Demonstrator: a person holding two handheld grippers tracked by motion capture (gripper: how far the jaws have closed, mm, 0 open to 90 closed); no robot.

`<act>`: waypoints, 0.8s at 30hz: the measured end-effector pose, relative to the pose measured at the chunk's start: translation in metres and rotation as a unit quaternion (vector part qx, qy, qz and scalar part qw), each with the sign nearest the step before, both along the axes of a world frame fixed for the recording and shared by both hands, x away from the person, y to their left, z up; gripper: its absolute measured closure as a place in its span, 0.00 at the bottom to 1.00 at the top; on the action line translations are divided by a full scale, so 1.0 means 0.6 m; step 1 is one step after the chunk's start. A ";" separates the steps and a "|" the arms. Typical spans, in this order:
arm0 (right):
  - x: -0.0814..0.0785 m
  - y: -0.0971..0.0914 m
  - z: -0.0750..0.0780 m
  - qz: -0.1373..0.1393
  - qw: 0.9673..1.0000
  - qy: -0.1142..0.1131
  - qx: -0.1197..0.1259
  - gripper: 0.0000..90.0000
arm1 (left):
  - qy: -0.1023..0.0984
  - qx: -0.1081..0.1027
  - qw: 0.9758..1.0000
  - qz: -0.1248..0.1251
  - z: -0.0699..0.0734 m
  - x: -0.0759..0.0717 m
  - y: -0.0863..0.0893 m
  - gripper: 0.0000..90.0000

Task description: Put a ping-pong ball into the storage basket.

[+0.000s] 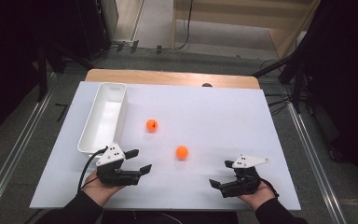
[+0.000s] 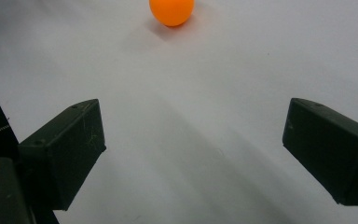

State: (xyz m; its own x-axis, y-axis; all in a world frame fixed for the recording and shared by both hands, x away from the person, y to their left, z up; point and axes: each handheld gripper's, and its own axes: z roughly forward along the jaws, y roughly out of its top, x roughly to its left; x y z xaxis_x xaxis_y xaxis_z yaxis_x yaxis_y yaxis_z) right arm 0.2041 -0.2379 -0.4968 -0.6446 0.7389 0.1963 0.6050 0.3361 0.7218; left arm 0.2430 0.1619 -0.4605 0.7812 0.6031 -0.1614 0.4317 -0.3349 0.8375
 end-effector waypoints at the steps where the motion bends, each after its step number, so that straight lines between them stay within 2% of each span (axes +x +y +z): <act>1: 0.000 0.000 0.000 0.000 1.000 0.001 0.000 0.05 | 0.000 0.000 1.000 0.000 0.000 0.000 0.000 0.28; 8: 0.000 0.001 -0.001 0.002 1.000 0.000 -0.002 0.05 | -0.015 0.005 1.000 0.004 -0.001 0.003 -0.009 0.26; 10: 0.000 0.001 -0.001 0.003 1.000 0.000 -0.002 0.05 | -0.014 0.001 1.000 0.007 -0.004 0.007 -0.013 0.23; 15: -0.001 0.001 -0.001 0.003 1.000 0.002 -0.002 0.05 | -0.011 0.011 1.000 0.009 -0.006 0.011 -0.018 0.14; 16: -0.001 0.001 -0.001 0.004 1.000 0.001 -0.004 0.05 | -0.005 0.020 1.000 0.012 -0.007 0.012 -0.021 0.14; 19: 0.000 0.001 -0.001 0.004 1.000 0.001 -0.004 0.05 | 0.000 0.019 1.000 0.005 -0.007 0.014 -0.023 0.14; 24: -0.001 0.001 -0.002 0.004 1.000 0.001 -0.005 0.05 | -0.003 0.020 1.000 0.010 -0.009 0.017 -0.029 0.10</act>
State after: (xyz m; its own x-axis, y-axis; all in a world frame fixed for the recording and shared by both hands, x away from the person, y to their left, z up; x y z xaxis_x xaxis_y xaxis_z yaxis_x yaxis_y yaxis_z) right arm 0.2038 -0.2373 -0.4977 -0.6503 0.7356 0.1898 0.6038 0.3488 0.7167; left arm 0.2532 0.1442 -0.4661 0.7695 0.6247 -0.1329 0.4345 -0.3595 0.8258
